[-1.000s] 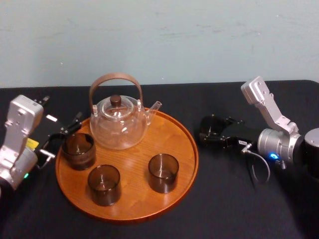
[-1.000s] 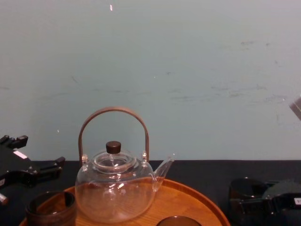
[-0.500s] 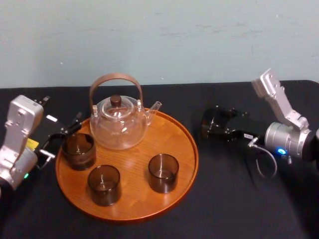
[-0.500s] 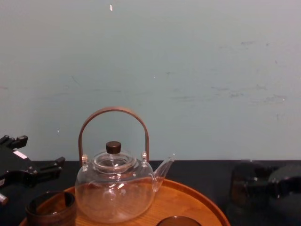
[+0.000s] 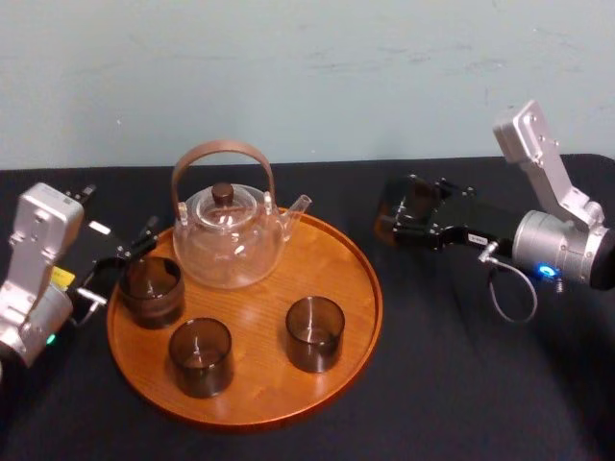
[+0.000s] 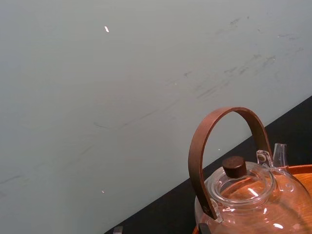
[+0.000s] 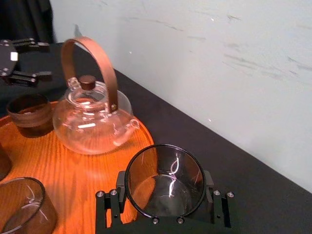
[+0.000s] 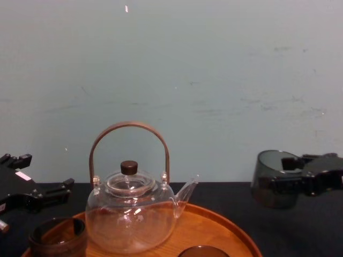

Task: Pick up the glass from the table and place it on the tray.

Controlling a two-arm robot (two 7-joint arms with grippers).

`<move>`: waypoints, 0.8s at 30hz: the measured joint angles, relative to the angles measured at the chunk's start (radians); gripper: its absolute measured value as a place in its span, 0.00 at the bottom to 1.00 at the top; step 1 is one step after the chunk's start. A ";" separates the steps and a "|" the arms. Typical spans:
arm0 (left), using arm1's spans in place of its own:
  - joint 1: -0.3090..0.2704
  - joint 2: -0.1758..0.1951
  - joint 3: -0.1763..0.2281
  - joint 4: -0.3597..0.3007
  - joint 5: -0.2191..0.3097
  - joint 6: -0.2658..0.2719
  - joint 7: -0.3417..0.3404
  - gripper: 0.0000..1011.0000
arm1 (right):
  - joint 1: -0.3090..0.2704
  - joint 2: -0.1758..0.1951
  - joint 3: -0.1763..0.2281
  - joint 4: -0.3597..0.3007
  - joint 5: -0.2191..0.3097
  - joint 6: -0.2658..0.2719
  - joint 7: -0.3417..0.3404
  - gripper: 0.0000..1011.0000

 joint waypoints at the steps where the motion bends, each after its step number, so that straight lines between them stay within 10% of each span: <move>1: 0.000 0.000 0.000 0.000 0.000 0.000 0.000 0.99 | 0.004 -0.002 -0.004 0.001 0.000 -0.002 0.002 0.89; 24: 0.000 0.000 0.000 0.000 0.000 0.000 0.000 0.99 | 0.089 -0.089 -0.115 0.109 -0.019 -0.048 0.053 0.89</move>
